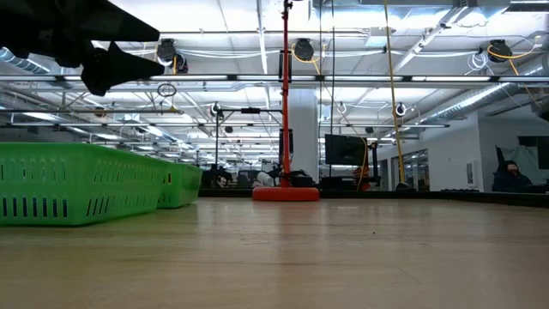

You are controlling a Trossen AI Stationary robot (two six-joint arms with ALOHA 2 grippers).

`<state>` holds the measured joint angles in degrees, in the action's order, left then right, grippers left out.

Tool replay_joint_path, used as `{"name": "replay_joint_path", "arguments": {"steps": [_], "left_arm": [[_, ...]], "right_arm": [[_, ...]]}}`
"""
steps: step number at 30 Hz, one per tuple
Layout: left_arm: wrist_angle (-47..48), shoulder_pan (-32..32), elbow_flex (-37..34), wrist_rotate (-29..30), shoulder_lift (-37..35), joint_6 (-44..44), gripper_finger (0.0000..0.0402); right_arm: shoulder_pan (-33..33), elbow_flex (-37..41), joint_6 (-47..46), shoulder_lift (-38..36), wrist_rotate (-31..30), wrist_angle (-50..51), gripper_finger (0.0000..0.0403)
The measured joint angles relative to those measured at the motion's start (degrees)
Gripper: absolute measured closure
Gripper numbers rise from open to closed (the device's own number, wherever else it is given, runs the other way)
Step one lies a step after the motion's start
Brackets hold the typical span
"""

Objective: Pick & Place Office items
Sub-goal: Put the black digital timer into the bottom green bin

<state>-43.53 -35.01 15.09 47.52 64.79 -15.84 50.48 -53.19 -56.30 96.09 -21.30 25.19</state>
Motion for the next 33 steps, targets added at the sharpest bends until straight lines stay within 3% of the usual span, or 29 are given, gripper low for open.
{"name": "replay_joint_path", "arguments": {"steps": [8, 13, 20, 26, 33], "left_arm": [[0.0, 0.2, 0.0, -0.1, 0.0, -1.0, 0.0091], [0.0, 0.2, 0.0, -0.1, 0.0, -1.1, 0.0091], [0.0, 0.2, 0.0, -0.1, 0.0, -1.0, 0.0091], [0.0, 0.2, 0.0, -0.1, 0.0, -1.2, 0.0091], [0.0, 0.2, 0.0, -0.1, 0.0, -1.8, 0.0091]], "right_arm": [[-4.2, 0.2, 6.6, 0.0, -10.5, 4.5, 0.0135], [-7.0, 0.4, 8.1, -2.8, -9.4, 5.1, 0.0135], [-7.8, 0.3, -0.9, -7.5, -8.8, 2.8, 0.0135], [-7.7, 0.3, -1.5, -3.1, -6.8, -2.4, 0.0135], [-8.0, 0.3, -6.9, 1.7, -3.3, 2.0, 0.0135]]}}
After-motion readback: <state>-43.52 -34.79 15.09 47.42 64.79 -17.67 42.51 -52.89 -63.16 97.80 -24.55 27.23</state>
